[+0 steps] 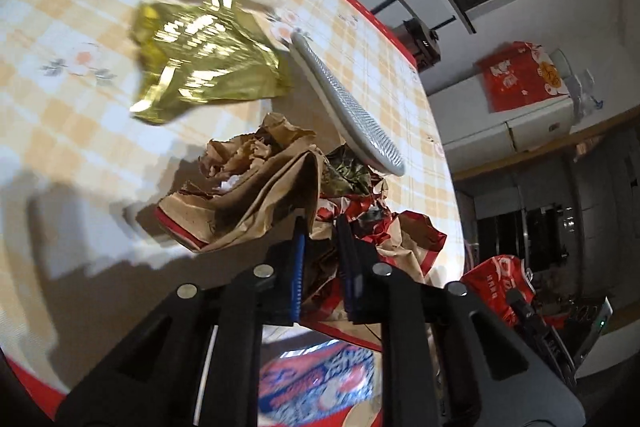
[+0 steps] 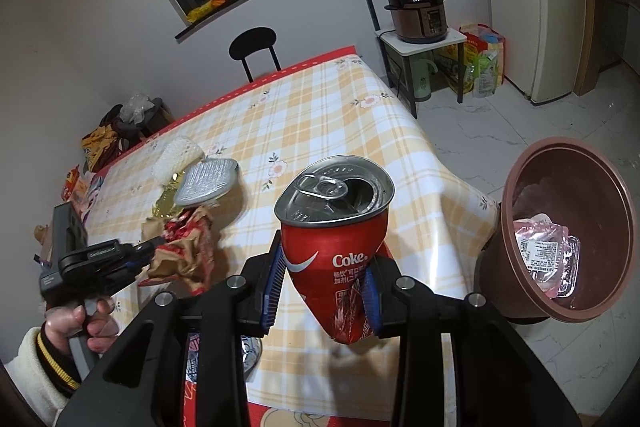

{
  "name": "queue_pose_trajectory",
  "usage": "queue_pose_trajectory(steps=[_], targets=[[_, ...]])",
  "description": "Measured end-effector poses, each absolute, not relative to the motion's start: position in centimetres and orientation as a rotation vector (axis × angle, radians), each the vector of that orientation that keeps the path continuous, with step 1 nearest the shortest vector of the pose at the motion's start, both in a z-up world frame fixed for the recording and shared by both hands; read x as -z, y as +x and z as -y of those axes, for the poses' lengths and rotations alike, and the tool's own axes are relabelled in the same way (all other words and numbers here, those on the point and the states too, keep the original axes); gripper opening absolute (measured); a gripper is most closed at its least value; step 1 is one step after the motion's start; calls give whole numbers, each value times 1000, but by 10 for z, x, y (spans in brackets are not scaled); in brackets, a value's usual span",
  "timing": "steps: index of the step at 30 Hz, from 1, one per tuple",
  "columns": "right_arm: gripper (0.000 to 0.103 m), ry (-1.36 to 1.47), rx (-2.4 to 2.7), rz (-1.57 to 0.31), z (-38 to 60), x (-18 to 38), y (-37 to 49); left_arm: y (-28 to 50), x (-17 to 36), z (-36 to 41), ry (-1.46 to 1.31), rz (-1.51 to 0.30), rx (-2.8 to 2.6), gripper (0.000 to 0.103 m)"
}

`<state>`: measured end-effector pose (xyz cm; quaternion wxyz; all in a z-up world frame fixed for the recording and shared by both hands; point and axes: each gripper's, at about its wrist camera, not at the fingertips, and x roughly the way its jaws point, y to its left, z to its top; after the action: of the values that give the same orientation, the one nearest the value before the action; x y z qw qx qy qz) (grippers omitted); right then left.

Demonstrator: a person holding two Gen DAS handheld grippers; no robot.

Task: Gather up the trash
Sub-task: 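Grasp the brown paper wrappers with the left tool while the right tool holds the can, then drop the wrappers into the bin with the left tool while the right tool drops the can in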

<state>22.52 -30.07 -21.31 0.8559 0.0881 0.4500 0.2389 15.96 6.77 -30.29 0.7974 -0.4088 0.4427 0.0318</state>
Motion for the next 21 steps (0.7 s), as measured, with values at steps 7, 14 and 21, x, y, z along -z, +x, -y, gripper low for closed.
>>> queue_pose_trajectory(steps=[7, 14, 21], targets=[[34, 214, -518, -930, 303, 205, 220, 113, 284, -87, -840, -947, -173, 18], [34, 242, -529, -900, 311, 192, 212, 66, 259, -108, -802, -891, -272, 18], [34, 293, -524, -874, 327, 184, 208, 35, 217, -120, -764, -784, -354, 18]])
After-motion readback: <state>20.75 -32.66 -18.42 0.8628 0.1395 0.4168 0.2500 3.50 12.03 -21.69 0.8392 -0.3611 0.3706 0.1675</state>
